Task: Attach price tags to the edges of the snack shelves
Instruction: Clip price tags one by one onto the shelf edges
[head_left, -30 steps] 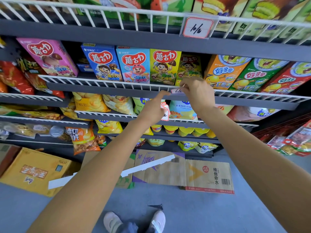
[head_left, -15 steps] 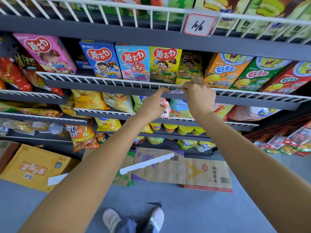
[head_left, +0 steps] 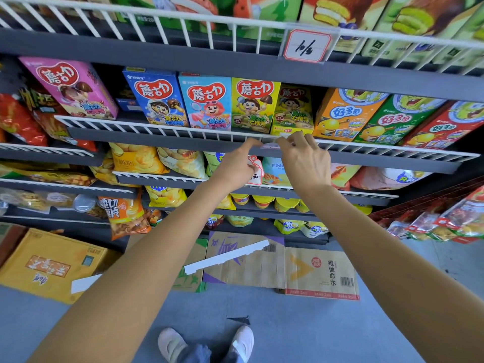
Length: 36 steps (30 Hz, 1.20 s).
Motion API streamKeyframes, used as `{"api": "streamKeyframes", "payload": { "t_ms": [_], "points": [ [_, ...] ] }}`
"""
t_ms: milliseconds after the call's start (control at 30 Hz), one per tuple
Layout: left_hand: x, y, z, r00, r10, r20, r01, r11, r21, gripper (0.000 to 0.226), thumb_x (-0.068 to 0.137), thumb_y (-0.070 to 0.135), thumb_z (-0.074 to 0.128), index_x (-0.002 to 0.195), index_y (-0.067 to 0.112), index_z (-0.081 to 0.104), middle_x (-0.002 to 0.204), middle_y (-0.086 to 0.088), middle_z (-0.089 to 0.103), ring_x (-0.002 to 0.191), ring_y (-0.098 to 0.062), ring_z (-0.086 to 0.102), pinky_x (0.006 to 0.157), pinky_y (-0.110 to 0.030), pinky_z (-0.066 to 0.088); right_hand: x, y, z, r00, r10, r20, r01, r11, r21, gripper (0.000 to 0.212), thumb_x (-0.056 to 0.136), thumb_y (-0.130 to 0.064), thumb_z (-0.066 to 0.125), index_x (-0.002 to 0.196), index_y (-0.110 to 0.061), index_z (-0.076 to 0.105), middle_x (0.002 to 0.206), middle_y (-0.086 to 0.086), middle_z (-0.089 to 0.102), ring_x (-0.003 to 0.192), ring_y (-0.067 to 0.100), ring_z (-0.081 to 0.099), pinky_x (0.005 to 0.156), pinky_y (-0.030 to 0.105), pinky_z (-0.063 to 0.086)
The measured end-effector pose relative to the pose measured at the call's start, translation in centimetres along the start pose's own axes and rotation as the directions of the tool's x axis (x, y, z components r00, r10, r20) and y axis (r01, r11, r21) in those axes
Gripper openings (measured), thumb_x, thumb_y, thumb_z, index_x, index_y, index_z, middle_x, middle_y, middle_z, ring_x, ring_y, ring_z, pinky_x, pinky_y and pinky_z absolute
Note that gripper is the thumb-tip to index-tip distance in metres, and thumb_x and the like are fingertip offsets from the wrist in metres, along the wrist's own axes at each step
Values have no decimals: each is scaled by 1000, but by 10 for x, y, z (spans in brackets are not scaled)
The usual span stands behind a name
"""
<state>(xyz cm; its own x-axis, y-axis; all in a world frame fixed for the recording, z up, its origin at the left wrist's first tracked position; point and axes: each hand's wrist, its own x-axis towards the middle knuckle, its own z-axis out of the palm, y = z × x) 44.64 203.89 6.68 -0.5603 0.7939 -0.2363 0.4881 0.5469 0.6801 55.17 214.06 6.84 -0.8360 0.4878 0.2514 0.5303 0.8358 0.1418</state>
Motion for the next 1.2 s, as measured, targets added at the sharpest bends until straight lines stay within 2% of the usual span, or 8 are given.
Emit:
{"api": "streamKeyframes", "payload": {
  "t_ms": [200,333,500,700,967,1033,1133,1200],
  "points": [
    [-3,1,-1,1000,-5,10,5,1000,-13,51,91,6,51,133,30,38,65,-4,52,47,-15,44,45,-27,32,-2,0,-1,999,19,27,-19,999,31,39,54,13,72,89,-6,71,88,15,62,75,33,59,44,22,25],
    [-3,2,-3,1000,-6,16,7,999,-44,52,91,7,52,135,32,38,99,-11,59,52,-17,51,50,-28,40,-2,1,4,1000,-13,12,12,999,50,38,70,14,60,105,-1,65,107,15,59,94,34,55,47,26,29],
    [-4,4,-3,1000,3,13,-2,995,-95,55,92,13,55,140,31,35,144,-8,44,87,-22,54,79,-33,46,1,2,-4,999,-19,30,16,995,96,42,79,12,52,117,-3,59,116,14,56,104,33,51,52,32,34],
    [-12,8,-5,984,-62,-169,20,970,-244,40,93,17,55,131,16,46,133,-6,51,116,-21,51,77,-18,36,0,1,-9,992,-2,128,-12,994,109,43,84,8,49,124,-8,55,127,10,48,115,28,45,56,32,36],
    [-48,3,-43,917,-115,-381,-23,940,-340,29,94,18,52,119,4,54,110,-13,60,103,-29,59,82,-39,48,4,-13,-38,974,13,225,-62,975,211,37,88,2,45,123,-9,49,115,13,59,107,32,51,62,34,34],
    [-66,1,-58,904,-133,-407,-47,914,-402,23,94,17,51,115,7,55,104,-9,58,99,-28,60,78,-38,52,6,-27,-56,970,17,242,-117,907,405,27,92,-4,43,116,-7,54,108,16,63,95,34,54,61,33,36],
    [-99,-3,-92,866,-161,-473,-84,886,-455,19,95,17,51,112,10,55,101,-6,58,90,-18,58,62,-14,49,12,-64,-94,979,-76,188,-94,648,756,27,97,-22,46,110,-6,63,101,14,68,90,32,60,72,34,44],
    [-125,-6,-121,831,-153,-535,-116,892,-437,17,94,19,52,108,9,57,98,-7,61,89,-19,59,67,-18,49,16,-96,-126,982,-155,110,-22,482,876,28,96,-27,48,97,-6,67,88,13,69,81,29,62,69,31,44]
  ]
}}
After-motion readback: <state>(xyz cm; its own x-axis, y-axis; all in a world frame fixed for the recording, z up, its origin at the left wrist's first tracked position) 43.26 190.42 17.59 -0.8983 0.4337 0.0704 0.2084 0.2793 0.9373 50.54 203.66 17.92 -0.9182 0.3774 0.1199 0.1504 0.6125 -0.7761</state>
